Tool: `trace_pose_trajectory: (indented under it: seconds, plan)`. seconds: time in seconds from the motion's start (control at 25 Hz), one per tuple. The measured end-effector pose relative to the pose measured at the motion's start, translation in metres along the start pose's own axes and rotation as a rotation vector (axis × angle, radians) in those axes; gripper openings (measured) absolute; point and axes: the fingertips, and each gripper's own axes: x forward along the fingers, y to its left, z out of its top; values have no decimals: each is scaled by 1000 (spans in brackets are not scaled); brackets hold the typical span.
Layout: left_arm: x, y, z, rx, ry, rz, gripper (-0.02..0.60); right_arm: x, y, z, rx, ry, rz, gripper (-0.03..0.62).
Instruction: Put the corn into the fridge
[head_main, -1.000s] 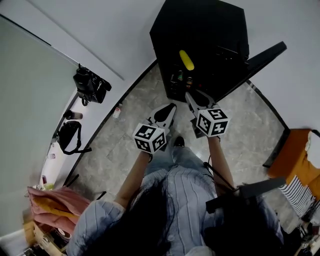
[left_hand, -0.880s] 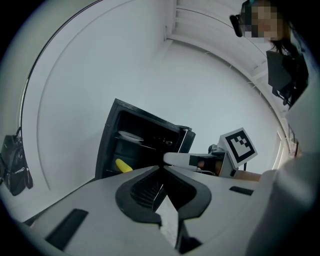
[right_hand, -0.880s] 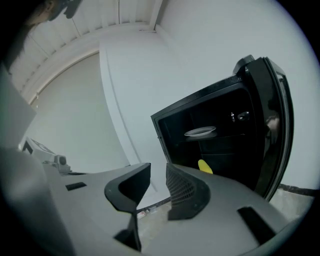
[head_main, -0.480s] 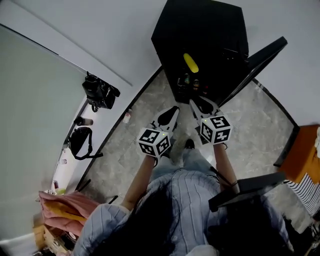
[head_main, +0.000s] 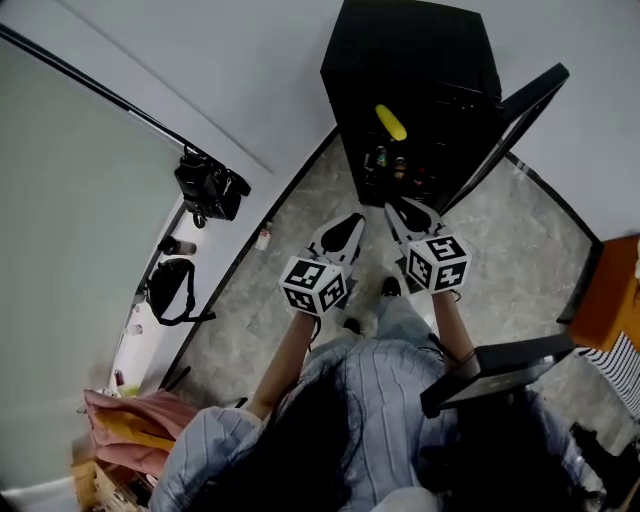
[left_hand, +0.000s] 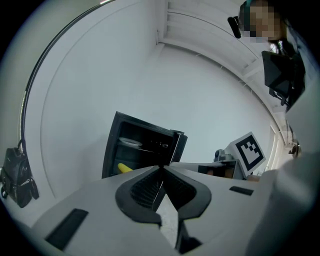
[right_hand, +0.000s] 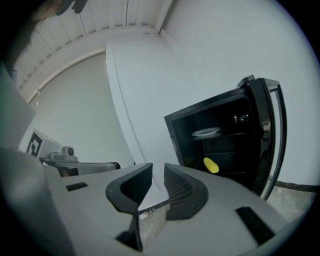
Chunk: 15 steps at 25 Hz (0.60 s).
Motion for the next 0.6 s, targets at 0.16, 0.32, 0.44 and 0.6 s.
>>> trace_pose_trajectory:
  seconds: [0.16,0.32,0.44,0.6]
  plan:
    - [-35,1,-8,-3,-4,-7,32,-10,34,-14,-3,2,-4,81]
    - [-74,0,-21,-17,-15,-10,32,-24,70,-34,4,0,-3,80]
    - [-106,-6,-34,-21,-11,-24,32,-40,96,-51,15,0,-14,78]
    - [-141,-12,-51,-21,1,-51,32,-65,124,-70,34,-20,-49,75]
